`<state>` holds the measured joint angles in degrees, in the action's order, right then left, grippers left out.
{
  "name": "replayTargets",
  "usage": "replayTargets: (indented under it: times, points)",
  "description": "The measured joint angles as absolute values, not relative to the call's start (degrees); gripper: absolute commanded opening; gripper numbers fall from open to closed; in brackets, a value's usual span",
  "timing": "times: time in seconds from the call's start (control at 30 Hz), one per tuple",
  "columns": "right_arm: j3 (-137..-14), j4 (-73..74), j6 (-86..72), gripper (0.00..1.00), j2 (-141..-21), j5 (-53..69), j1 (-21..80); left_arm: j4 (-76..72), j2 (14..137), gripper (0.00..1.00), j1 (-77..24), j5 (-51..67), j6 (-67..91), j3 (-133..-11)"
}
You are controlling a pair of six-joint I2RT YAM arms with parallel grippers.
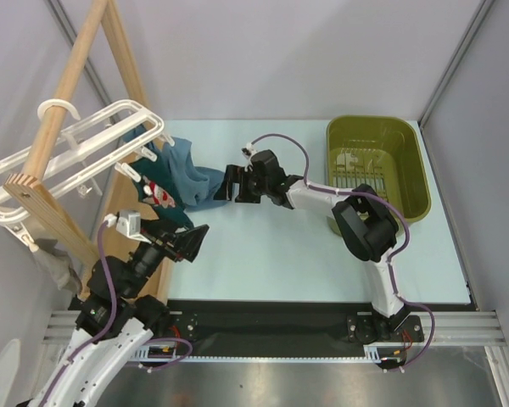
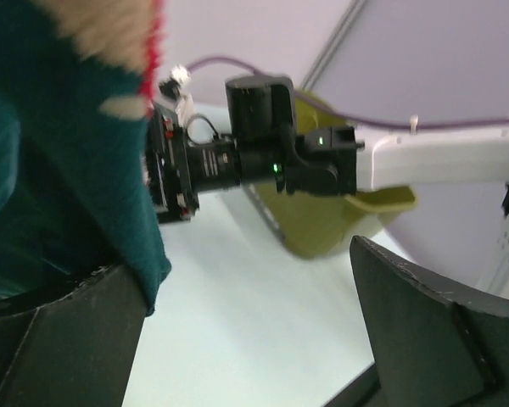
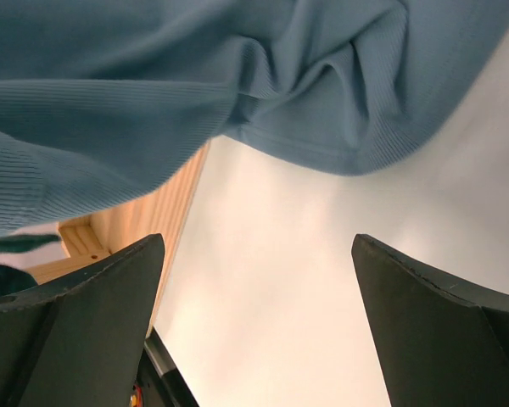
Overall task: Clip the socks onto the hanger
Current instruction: Reset both arms
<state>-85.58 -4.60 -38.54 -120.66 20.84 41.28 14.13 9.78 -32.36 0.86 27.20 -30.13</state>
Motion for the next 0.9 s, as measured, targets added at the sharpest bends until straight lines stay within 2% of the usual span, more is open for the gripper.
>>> replayTargets:
  times: [0.13, 0.3, 0.53, 0.77, 0.9]
  points:
    - [-83.1, -4.9, -38.5, 1.0, -119.3, 21.2, 40.6, 10.7, 5.1, 1.0, -32.4, -4.8, 33.7, -24.5]
    - [-79.8, -6.4, -38.5, 1.0, -117.4, 22.0, 39.9, 8.7, 6.7, 1.0, -32.4, -10.6, 42.0, -21.2]
    - [-75.0, -8.7, -38.5, 1.0, -116.0, 22.8, 39.6, 1.3, 21.6, 0.99, -32.4, -11.4, 49.2, -19.4]
    - [-70.2, -8.1, -38.0, 1.0, -111.8, 22.6, 38.3, -2.5, 35.6, 1.0, -34.0, -6.0, 54.2, -7.9]
    - [-70.1, -5.5, -34.9, 1.0, -108.4, 20.7, 37.3, -9.9, 43.8, 1.0, -36.7, -5.1, 53.6, -7.3]
